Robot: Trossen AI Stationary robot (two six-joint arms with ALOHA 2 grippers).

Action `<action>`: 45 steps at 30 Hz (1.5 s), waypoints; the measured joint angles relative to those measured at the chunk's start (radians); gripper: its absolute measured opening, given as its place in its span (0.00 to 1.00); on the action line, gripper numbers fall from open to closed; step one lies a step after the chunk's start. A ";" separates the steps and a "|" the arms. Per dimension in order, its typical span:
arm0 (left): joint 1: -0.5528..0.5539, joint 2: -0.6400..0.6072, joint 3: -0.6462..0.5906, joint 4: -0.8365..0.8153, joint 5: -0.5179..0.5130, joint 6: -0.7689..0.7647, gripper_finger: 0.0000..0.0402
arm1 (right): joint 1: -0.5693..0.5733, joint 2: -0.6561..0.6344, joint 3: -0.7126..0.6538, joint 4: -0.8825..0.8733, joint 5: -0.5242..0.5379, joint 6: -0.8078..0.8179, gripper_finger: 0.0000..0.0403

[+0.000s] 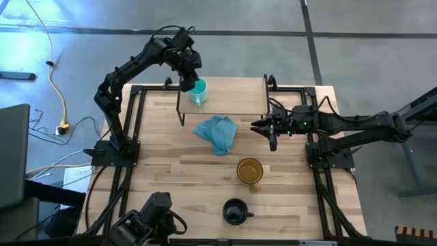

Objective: Stack small to large cups/mugs on shelf
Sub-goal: Put the light blue cup on the shelf

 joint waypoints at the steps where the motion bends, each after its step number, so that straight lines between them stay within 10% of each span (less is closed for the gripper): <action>1: -0.001 0.000 0.000 0.000 0.000 0.001 0.02 | 0.000 0.000 0.000 0.000 0.000 0.000 0.21; 45: 0.000 0.000 0.001 -0.029 -0.021 0.048 0.01 | -0.001 0.000 0.000 0.000 0.003 0.003 0.21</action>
